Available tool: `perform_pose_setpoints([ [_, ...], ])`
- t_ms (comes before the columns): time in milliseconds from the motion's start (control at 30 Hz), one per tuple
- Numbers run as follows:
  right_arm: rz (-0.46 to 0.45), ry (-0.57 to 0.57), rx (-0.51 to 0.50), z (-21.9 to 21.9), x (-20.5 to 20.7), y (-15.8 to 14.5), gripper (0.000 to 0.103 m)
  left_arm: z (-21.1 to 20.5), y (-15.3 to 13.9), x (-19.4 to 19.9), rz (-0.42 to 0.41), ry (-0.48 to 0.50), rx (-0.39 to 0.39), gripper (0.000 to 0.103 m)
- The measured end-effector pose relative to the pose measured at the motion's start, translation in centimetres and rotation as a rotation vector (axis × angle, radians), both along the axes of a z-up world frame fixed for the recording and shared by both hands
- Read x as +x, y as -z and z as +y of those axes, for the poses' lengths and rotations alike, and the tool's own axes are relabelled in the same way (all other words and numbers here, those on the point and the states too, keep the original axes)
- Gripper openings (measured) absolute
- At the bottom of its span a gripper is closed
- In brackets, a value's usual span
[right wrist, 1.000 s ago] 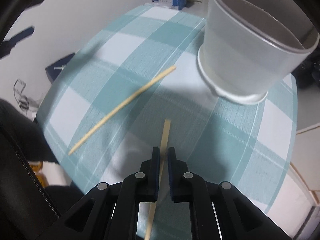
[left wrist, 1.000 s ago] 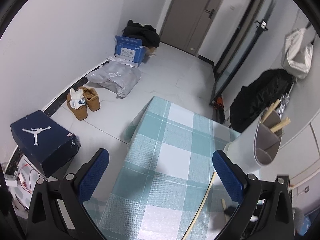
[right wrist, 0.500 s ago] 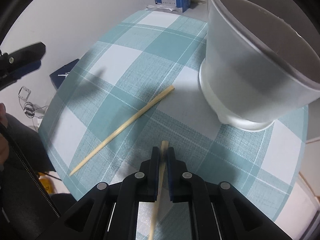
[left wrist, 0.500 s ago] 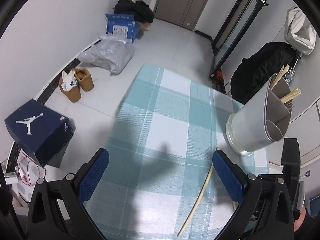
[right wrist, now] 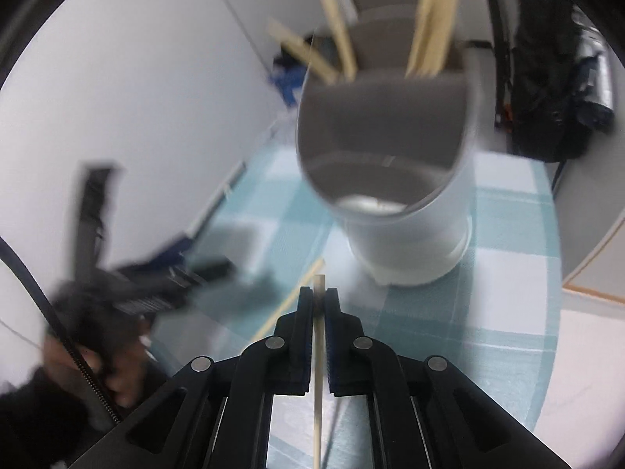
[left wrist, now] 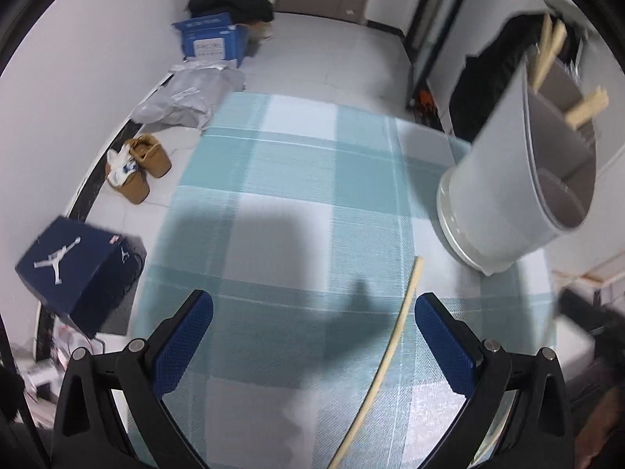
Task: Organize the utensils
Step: 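Grasp the last chopstick with the left tool while the right tool holds its chopstick, then carry both chopsticks up to the white holder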
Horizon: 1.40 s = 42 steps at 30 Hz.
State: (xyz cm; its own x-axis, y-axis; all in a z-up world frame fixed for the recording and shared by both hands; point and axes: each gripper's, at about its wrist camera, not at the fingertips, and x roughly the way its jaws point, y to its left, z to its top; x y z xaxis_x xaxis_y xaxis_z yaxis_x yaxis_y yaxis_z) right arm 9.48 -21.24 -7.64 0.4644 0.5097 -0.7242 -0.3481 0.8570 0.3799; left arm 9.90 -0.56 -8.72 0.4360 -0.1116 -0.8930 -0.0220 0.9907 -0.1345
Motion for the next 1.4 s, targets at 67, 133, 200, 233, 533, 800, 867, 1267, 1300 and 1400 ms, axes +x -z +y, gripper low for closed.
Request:
perform_pose_setpoints([
  [67, -0.041, 0.039, 0.059, -1.7, -0.5, -0.7, 0.004, -0.8, 0.4, 0.4, 0.010, 0.005, 0.030, 0.102],
  [133, -0.075, 0.082, 0.084, -2.9, -0.9, -1.2, 0.004, -1.4, 0.9, 0.9, 0.032, 0.029, 0.042, 0.101],
  [200, -0.088, 0.116, 0.126, -4.4, -0.9, -1.4, 0.004, -2.2, 1.3, 1.3, 0.040, 0.062, 0.063, 0.101],
  [233, -0.094, 0.128, 0.142, -4.9, -1.0, -1.5, 0.004, -2.6, 1.4, 1.4, 0.038, 0.077, 0.076, 0.101],
  [533, -0.138, 0.175, 0.226, -8.1, -1.7, -2.8, 0.004, -4.7, 2.3, 2.1, 0.063, 0.175, 0.170, 0.097],
  [800, -0.194, 0.145, 0.222, -8.9, -2.8, -4.4, 0.004, -4.8, 2.2, 2.2, 0.087, 0.180, 0.115, 0.053],
  [867, -0.209, 0.138, 0.214, -8.7, -3.1, -4.6, 0.004, -5.2, 2.1, 2.0, 0.086, 0.194, 0.116, 0.042],
  [1267, -0.302, 0.148, 0.170, -8.3, -4.5, -5.6, 0.004, -6.3, 0.0, 1.8, 0.047, 0.149, 0.026, 0.003],
  [1300, -0.310, 0.155, 0.165, -8.4, -4.6, -5.6, 0.004, -5.9, -0.5, 1.6, 0.020, 0.126, -0.006, 0.003],
  [1400, -0.315, 0.162, 0.158, -8.3, -4.7, -5.6, 0.004, -4.9, -1.8, 1.0, -0.033, 0.075, -0.023, 0.003],
])
